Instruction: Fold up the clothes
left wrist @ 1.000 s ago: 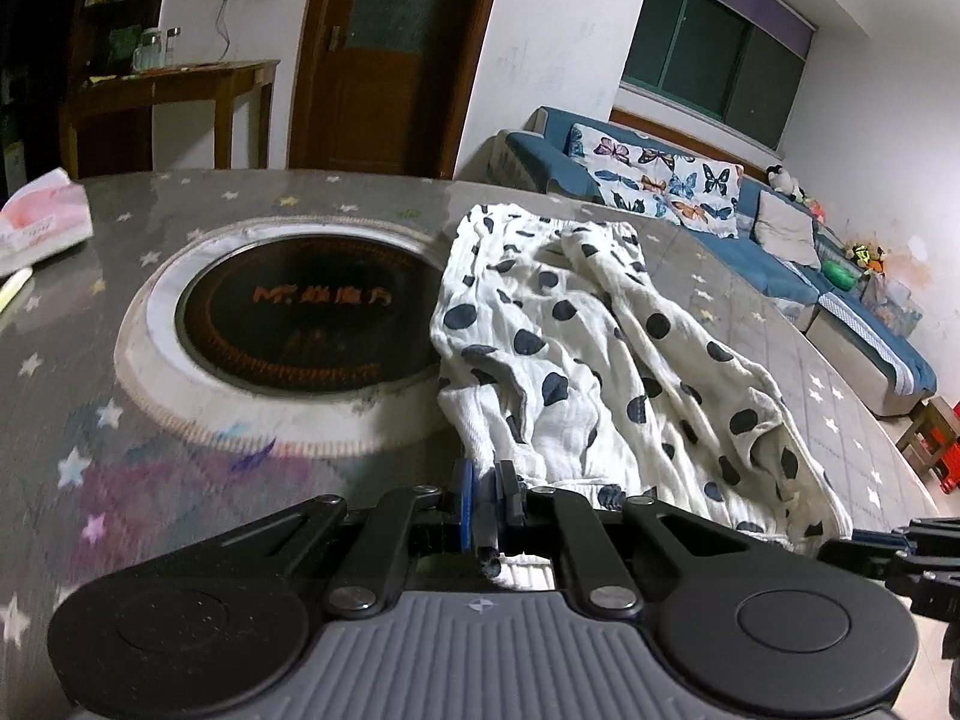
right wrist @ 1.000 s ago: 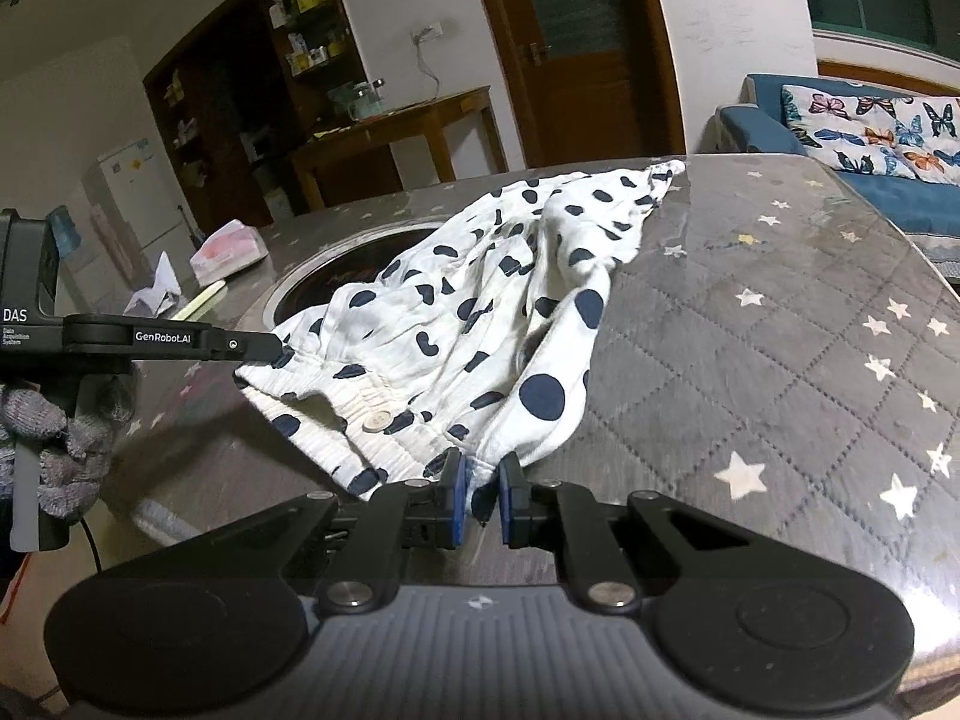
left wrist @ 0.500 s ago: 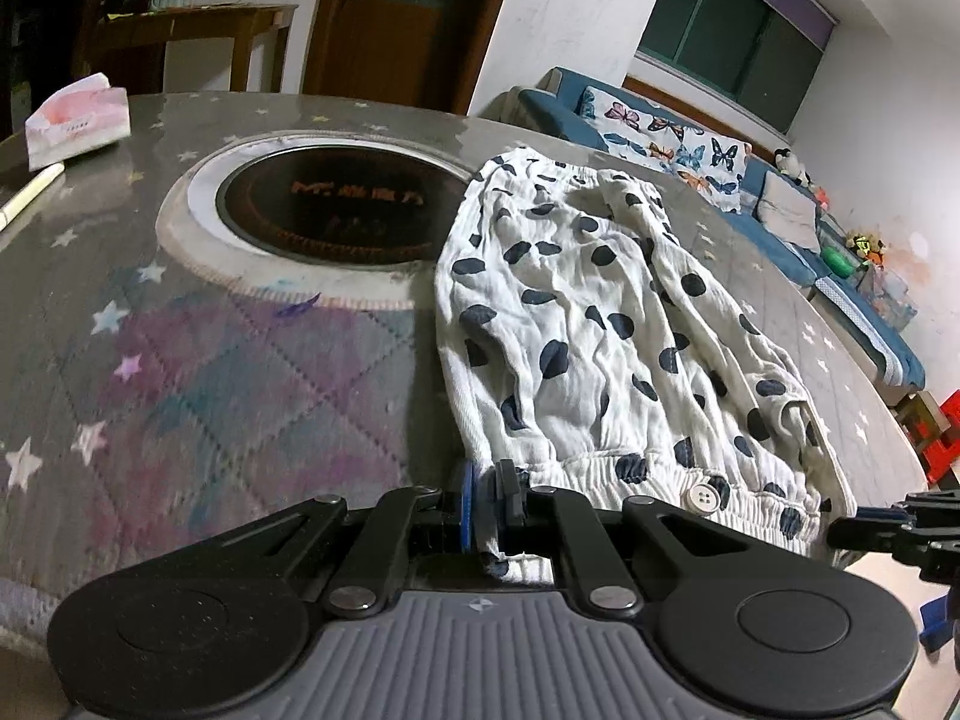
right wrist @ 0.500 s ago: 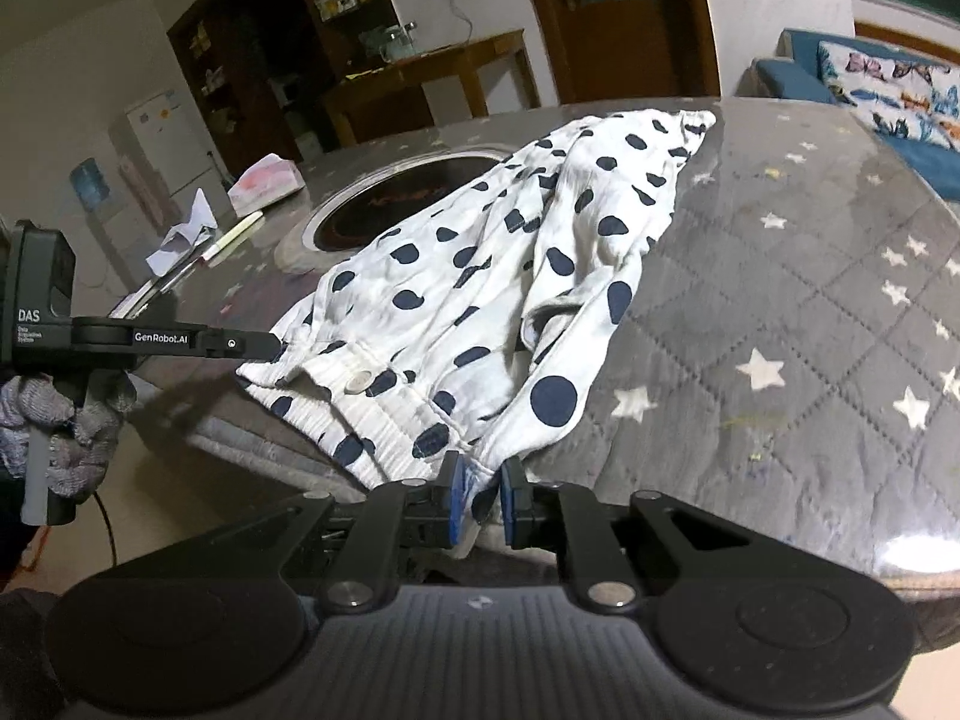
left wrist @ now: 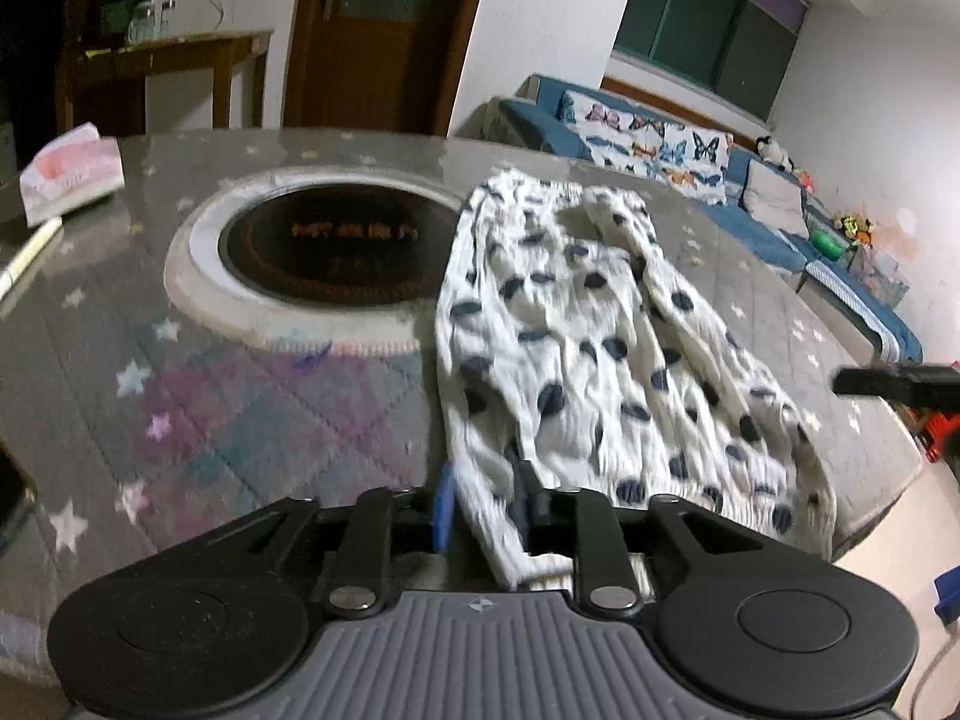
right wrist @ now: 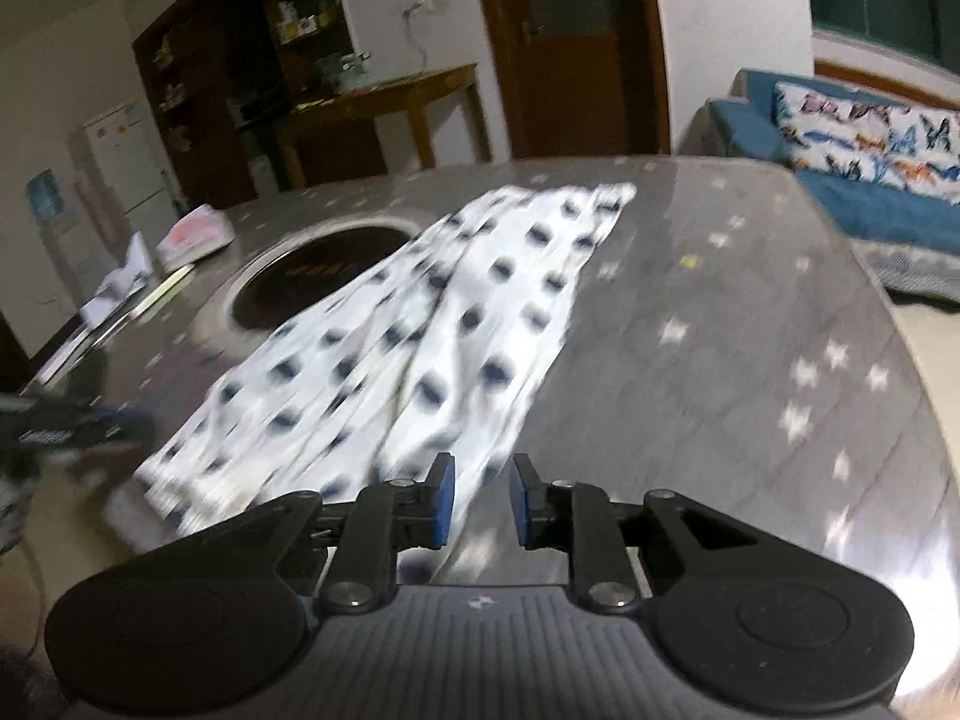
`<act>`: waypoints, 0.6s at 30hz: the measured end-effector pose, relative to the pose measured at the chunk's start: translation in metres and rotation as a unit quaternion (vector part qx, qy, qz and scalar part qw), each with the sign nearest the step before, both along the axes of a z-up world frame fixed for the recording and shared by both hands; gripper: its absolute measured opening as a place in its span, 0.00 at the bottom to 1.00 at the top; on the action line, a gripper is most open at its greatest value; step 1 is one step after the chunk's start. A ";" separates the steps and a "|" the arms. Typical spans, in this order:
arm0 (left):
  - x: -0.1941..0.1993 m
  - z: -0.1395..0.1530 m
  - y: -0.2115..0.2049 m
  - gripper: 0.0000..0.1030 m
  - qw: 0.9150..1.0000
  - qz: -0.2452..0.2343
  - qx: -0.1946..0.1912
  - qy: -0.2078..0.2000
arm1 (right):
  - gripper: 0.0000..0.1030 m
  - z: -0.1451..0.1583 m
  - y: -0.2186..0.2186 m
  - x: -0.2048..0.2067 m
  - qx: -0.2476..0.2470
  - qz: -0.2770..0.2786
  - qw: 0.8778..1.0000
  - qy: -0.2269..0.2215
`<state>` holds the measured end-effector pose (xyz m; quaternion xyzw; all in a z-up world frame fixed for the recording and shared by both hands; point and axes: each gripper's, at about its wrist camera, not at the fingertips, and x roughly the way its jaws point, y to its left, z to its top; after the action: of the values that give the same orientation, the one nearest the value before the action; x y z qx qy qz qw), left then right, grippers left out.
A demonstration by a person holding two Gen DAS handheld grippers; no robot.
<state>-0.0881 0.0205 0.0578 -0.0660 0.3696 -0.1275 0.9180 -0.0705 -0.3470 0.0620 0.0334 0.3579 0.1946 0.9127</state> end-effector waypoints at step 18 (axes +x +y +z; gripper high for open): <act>0.052 -0.018 -0.032 0.31 0.999 -0.025 -0.014 0.023 | 0.30 -0.023 -0.007 0.258 0.035 -0.083 0.996 0.022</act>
<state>-0.0361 -0.0111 0.0401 -0.0725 0.3901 -0.1541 0.9049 0.1871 -0.3540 0.0394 0.0998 0.3671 0.1295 0.9157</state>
